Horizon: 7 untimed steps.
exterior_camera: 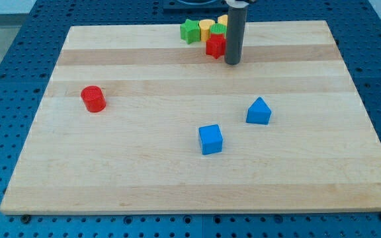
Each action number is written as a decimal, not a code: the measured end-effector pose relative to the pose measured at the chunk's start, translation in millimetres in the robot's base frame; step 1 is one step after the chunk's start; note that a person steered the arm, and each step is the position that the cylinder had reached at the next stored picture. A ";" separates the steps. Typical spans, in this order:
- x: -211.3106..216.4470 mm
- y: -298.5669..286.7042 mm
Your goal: Push the red star towards top center side of the board
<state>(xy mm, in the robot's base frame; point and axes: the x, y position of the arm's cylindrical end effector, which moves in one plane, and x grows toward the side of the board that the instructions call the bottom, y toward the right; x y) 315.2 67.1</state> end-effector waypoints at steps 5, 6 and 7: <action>-29.9 -37.5; -30.1 -60.4; -30.1 -73.1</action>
